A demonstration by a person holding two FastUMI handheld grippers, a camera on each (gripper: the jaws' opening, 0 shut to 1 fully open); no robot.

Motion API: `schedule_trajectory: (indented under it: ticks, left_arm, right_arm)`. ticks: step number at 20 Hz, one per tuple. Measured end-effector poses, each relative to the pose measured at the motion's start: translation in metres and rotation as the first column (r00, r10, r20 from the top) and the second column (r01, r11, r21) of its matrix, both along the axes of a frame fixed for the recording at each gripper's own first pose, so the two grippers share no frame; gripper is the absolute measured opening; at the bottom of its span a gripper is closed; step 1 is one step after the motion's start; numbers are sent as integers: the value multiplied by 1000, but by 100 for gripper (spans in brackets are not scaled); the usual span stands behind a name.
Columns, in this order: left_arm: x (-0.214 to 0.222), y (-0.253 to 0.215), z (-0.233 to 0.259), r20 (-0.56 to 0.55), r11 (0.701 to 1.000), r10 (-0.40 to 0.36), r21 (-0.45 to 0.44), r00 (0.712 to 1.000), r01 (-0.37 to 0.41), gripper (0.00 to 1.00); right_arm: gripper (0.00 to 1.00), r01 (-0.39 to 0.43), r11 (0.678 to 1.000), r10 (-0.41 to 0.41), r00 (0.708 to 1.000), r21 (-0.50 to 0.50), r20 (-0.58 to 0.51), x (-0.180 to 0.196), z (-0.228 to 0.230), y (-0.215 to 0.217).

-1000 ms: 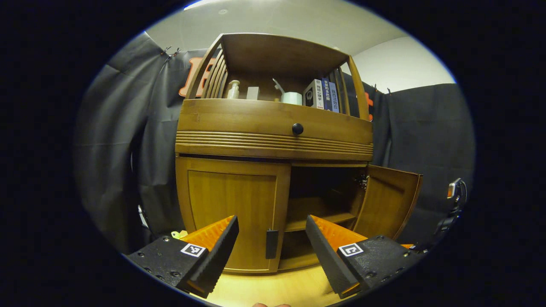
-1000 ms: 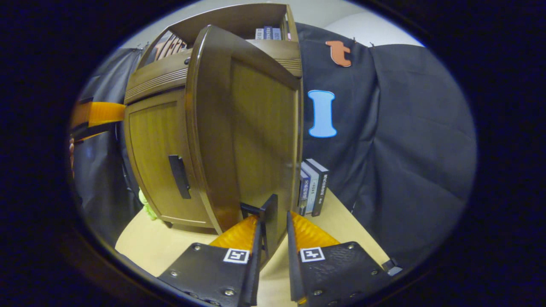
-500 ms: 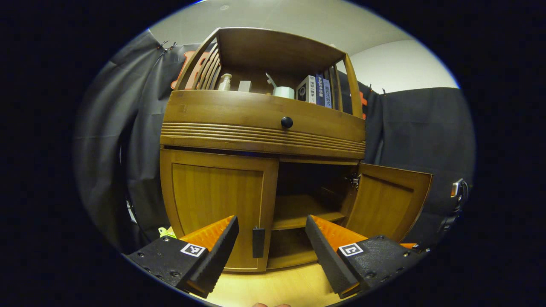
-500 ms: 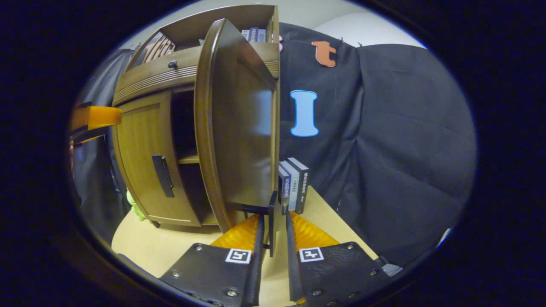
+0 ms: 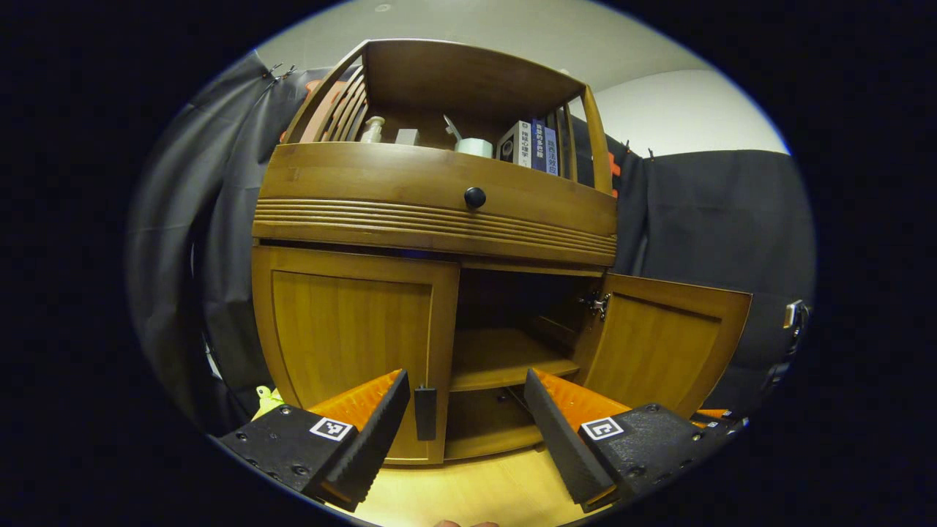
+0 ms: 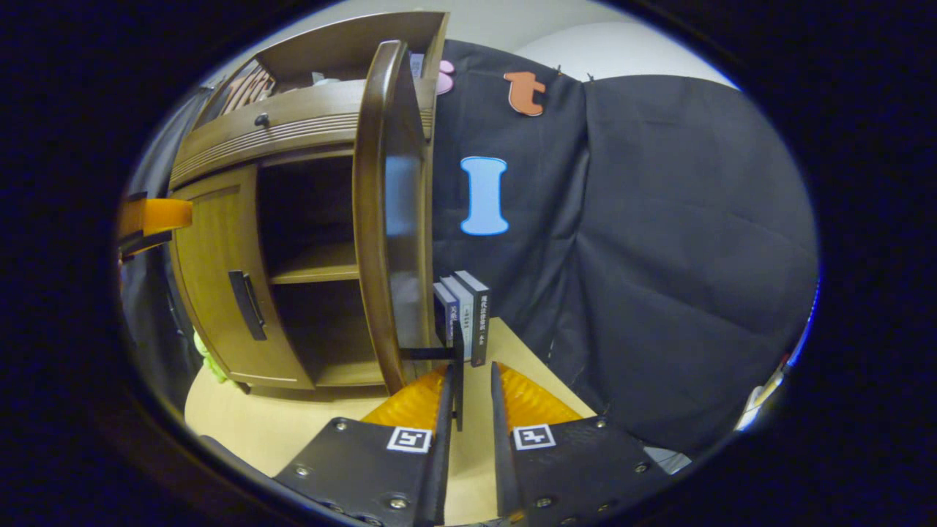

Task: Open the right door of the double-door shoe cabinet with the right hand, and open the left door with the left hand.

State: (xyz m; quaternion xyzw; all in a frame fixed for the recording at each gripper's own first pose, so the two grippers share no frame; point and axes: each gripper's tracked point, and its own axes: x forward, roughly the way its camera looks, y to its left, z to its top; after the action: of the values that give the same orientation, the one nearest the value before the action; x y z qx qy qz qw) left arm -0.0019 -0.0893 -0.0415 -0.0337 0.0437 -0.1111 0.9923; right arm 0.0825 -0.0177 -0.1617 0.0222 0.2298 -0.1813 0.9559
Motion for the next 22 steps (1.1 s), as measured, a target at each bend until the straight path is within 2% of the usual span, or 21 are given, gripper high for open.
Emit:
schedule_trajectory:
  ticks: [4,5,6,9,11,16,22]
  left_arm:
    - [1,-10,2,9,1000,-26,-1,1000,26,98]
    - [1,-12,2,11,999,-33,-1,999,33,98]
    - [1,-15,3,12,999,-40,-1,999,40,96]
    - [0,-21,3,15,998,-57,0,998,57,98]
    - [1,-23,3,18,998,-60,4,998,60,98]
    - [8,-19,-3,17,999,-39,28,999,39,98]
    - [32,6,-26,-7,996,33,81,999,-32,95]
  right_arm:
    - [26,70,997,-70,997,-28,10,-2,3,-14]
    - [20,97,995,-97,995,-39,12,-4,3,-20]
    - [19,121,992,-121,993,-42,18,-4,4,-25]
    - [21,144,989,-146,987,37,64,4,11,-14]
    - [22,158,986,-163,983,54,87,5,20,-13]
    - [22,113,993,-117,969,35,216,25,48,-11]
    - [22,28,1000,-25,943,-6,332,44,77,-1]
